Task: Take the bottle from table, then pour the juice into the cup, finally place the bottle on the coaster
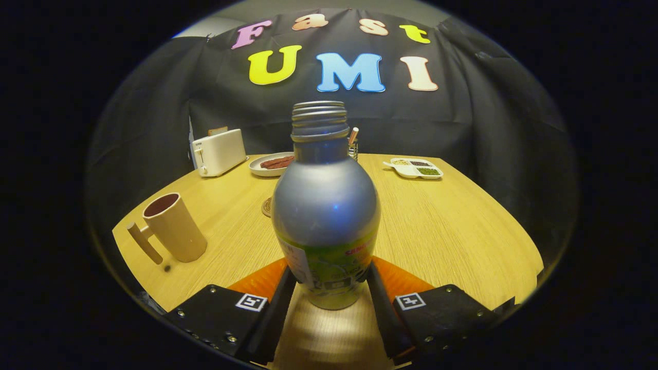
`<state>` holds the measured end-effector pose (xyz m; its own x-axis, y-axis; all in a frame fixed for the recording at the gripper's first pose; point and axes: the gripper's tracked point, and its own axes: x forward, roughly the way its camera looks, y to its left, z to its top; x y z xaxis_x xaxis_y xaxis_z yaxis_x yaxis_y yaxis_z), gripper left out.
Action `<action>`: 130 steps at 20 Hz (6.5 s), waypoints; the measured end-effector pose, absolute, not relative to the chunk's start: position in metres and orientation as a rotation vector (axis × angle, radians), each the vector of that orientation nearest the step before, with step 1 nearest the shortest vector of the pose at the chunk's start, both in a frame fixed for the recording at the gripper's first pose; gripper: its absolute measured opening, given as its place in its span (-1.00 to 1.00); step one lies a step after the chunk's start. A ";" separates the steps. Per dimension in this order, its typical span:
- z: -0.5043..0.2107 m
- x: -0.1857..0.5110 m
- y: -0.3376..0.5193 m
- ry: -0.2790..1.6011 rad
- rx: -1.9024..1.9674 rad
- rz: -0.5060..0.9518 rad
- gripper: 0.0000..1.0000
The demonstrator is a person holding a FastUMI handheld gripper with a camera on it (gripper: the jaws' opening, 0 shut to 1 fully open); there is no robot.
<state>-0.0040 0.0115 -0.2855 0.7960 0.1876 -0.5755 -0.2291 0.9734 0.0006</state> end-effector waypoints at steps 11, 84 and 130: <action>-0.257 0.011 0.038 0.590 -0.385 0.289 0.52; -0.224 0.036 0.101 0.630 -1.617 0.400 0.52; -0.201 0.043 0.103 0.639 -1.904 0.402 0.51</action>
